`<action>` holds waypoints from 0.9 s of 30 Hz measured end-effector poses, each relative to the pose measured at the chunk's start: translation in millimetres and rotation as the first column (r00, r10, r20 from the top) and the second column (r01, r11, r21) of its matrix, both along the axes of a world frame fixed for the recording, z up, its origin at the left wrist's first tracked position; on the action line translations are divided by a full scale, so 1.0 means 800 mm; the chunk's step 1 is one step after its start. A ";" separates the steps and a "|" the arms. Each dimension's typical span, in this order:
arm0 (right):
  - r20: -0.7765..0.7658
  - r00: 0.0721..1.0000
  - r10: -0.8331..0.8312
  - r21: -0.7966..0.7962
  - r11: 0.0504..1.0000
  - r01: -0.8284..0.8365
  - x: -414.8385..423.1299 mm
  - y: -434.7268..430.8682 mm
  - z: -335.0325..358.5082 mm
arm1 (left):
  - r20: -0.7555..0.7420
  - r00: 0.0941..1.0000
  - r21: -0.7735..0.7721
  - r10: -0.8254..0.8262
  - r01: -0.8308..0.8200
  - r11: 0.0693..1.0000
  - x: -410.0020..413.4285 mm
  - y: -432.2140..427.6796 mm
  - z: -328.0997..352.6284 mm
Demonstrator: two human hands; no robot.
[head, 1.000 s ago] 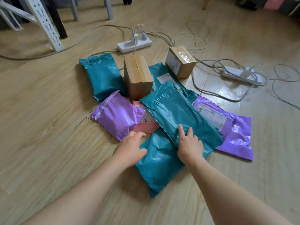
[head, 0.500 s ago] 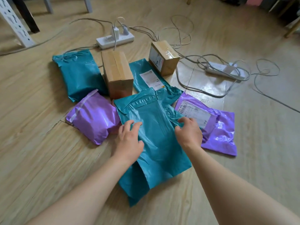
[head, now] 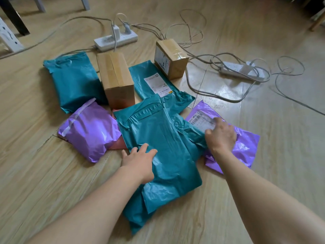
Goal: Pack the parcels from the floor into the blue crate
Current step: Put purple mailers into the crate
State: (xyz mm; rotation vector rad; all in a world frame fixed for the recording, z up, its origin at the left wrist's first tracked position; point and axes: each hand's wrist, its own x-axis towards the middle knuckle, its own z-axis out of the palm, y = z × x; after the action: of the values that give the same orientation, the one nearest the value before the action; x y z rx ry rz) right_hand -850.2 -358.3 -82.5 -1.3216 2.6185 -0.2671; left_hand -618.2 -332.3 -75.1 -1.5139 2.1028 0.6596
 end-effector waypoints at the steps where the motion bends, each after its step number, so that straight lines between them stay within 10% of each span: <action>1: 0.014 0.996 -0.086 0.060 0.995 0.085 -0.012 0.004 -0.004 | 0.008 1.000 -0.007 -0.002 0.002 1.000 -0.002 -0.001 0.000; 6: 0.296 0.835 -0.463 0.347 0.867 0.357 -0.027 0.029 -0.018 | 0.019 1.000 -0.004 0.013 -0.013 1.000 -0.008 0.000 -0.005; 14: 0.380 0.793 -0.476 -0.021 0.853 0.522 0.001 0.058 -0.024 | -0.014 0.999 0.088 0.029 -0.027 0.996 -0.002 0.001 0.004; 18: 0.191 0.906 -0.376 -0.305 0.855 0.419 0.021 0.058 0.030 | -0.282 0.951 -0.186 0.125 -0.182 0.966 0.001 0.013 0.011; 22: 0.154 0.956 -0.251 -0.445 0.846 0.294 0.061 0.037 0.085 | -0.673 0.662 -0.067 0.328 -0.497 0.865 0.004 0.011 0.044; 27: -0.079 0.997 -0.019 -0.578 0.816 -0.030 0.130 0.023 0.143 | -0.748 0.151 0.376 0.646 -0.705 0.601 0.046 -0.016 0.101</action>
State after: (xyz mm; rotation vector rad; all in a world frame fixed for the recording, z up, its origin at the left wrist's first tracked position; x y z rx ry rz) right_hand -746.2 -340.2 31.9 -1.5253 2.7036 -1.1114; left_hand -581.4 -345.0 5.3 -2.5900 1.7972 2.0791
